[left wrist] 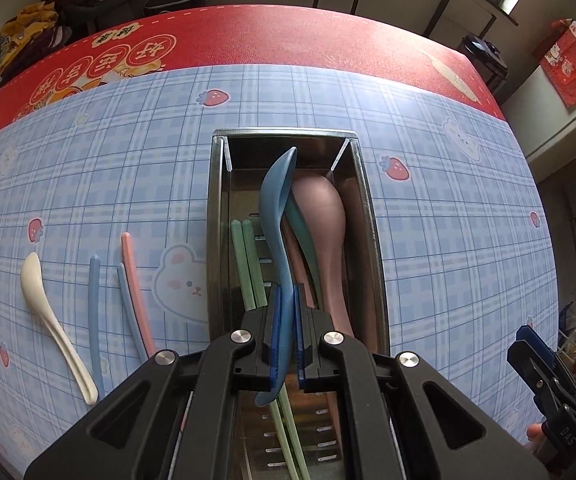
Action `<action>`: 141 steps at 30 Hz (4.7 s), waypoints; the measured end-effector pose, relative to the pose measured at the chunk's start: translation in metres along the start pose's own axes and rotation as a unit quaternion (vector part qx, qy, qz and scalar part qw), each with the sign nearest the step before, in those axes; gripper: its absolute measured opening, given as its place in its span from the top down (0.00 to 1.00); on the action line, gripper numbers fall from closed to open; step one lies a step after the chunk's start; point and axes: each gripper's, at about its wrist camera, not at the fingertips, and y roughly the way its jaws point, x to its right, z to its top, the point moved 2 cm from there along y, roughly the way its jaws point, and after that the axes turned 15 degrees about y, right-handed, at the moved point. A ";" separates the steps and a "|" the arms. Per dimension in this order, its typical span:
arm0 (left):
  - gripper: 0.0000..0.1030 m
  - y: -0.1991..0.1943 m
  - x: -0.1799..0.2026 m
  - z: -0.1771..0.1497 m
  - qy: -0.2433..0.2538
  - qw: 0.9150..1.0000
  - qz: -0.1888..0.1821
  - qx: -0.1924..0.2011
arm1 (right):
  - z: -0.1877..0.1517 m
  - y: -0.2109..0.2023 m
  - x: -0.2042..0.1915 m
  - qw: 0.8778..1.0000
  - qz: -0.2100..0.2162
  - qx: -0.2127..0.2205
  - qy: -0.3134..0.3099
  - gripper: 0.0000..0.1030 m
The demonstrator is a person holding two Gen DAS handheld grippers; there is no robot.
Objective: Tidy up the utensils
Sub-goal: 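Lower the blue spoon into the steel basket and open the left tool, then withdraw the left tool from the basket toward the cream spoon, then close the left tool on the cream spoon's handle and lift it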
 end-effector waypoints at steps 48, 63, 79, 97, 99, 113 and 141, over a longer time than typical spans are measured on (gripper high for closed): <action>0.86 -0.091 -0.108 -0.106 -0.060 0.991 -0.051 0.105 | -0.052 0.004 -0.080 0.999 0.014 -0.012 -0.027 0.38; 0.77 -0.065 -0.177 -0.147 -0.146 0.985 -0.043 0.081 | -0.091 0.019 -0.114 0.998 0.002 -0.031 -0.051 0.38; 0.72 -0.019 -0.174 -0.115 -0.141 0.988 0.032 0.049 | -0.082 0.008 -0.084 0.999 -0.022 -0.018 -0.022 0.38; 0.73 -0.024 -0.179 -0.134 -0.085 0.994 0.065 0.032 | -0.084 0.016 -0.095 0.999 -0.014 -0.023 -0.019 0.38; 0.73 -0.025 -0.178 -0.137 -0.075 0.994 0.069 0.031 | -0.086 0.018 -0.099 0.999 -0.012 -0.026 -0.023 0.38; 0.73 -0.024 -0.171 -0.140 -0.064 0.992 0.097 0.044 | -0.086 0.017 -0.093 0.999 -0.014 -0.027 -0.015 0.38; 0.87 -0.085 -0.201 -0.191 -0.102 0.989 0.052 0.094 | -0.110 0.023 -0.140 0.997 -0.006 -0.032 -0.065 0.38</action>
